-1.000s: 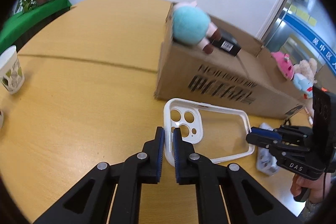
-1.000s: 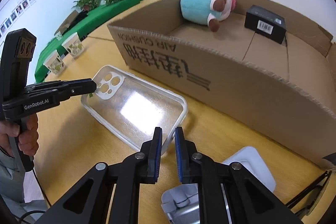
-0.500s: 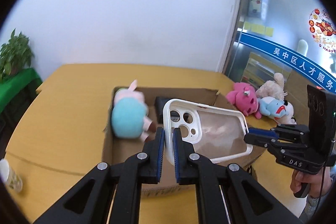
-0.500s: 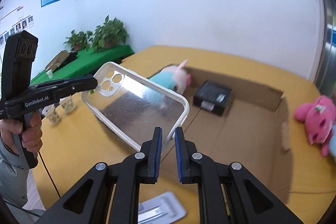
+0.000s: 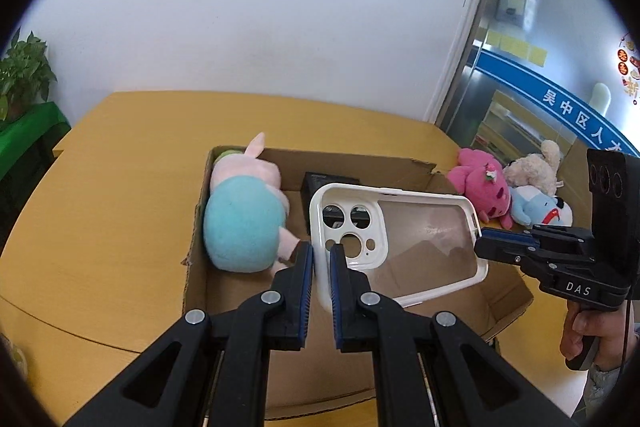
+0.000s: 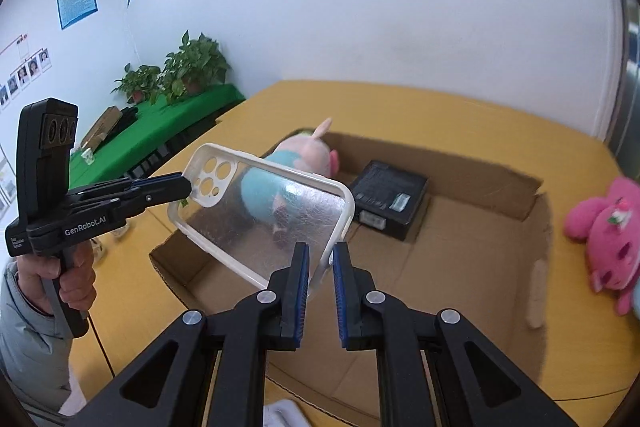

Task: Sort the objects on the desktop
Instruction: 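Lift the clear phone case with the left tool and carry it over the box, then open the left tool to drop the phone case into the box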

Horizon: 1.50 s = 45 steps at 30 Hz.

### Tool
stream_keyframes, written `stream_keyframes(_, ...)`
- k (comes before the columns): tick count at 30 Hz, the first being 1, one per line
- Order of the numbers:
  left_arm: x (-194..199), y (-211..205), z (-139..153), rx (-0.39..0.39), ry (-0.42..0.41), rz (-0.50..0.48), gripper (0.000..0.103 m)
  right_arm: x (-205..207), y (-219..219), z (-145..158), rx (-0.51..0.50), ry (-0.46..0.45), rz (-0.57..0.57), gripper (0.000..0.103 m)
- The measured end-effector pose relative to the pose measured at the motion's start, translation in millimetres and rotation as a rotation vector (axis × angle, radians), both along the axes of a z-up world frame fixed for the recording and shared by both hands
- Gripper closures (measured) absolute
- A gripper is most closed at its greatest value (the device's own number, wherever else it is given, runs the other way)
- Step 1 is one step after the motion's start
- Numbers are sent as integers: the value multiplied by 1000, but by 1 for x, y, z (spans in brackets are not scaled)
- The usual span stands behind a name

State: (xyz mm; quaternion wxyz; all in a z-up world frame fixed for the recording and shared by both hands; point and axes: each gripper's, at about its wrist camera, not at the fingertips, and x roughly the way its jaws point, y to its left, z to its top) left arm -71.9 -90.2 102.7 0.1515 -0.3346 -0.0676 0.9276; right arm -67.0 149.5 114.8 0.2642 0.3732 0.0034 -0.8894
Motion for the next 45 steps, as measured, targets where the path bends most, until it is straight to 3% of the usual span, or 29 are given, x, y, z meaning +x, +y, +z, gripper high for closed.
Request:
stream_keyframes(4,-9,-13,-23,-61,-83,27,96,-16,-19,-39,-15,-104,26,92)
stream_keyframes(10,-23,-1,-58,-284,-222,33,96,-32,-32,-103,-54,-298,45,92)
stream_keyframes(17,-36,17,-85,-508,-329,5,96,-48,-38,-135,-43,-467,39,92)
stream_keyframes(23,-42,11,-106,-547,-417,-16,96,-58,-49,-149,-15,-550,43,92)
stream_keyframes(28,-43,8,-109,-568,-429,-8,96,-61,-52,-154,-15,-583,25,89)
stream_keyframes(32,-45,7,-110,-574,-433,4,96,-59,-50,-156,-32,-567,1,88)
stream_keyframes(34,-45,6,-107,-574,-424,20,95,-54,-47,-152,-29,-541,-12,75)
stream_keyframes(36,-42,3,-100,-583,-390,59,90,-47,-41,-145,-61,-521,-6,48)
stream_keyframes(39,-32,0,-78,-527,-308,81,88,-31,-24,-118,-116,-426,-18,42)
stream_keyframes(41,-17,-1,-54,-463,-222,92,75,-13,-10,-91,-101,-307,-64,35)
stream_keyframes(43,1,4,-30,-399,-119,102,39,8,2,-64,-47,-166,-135,21)
stream_keyframes(45,24,16,-7,-317,6,111,22,36,18,-41,37,-18,-217,2)
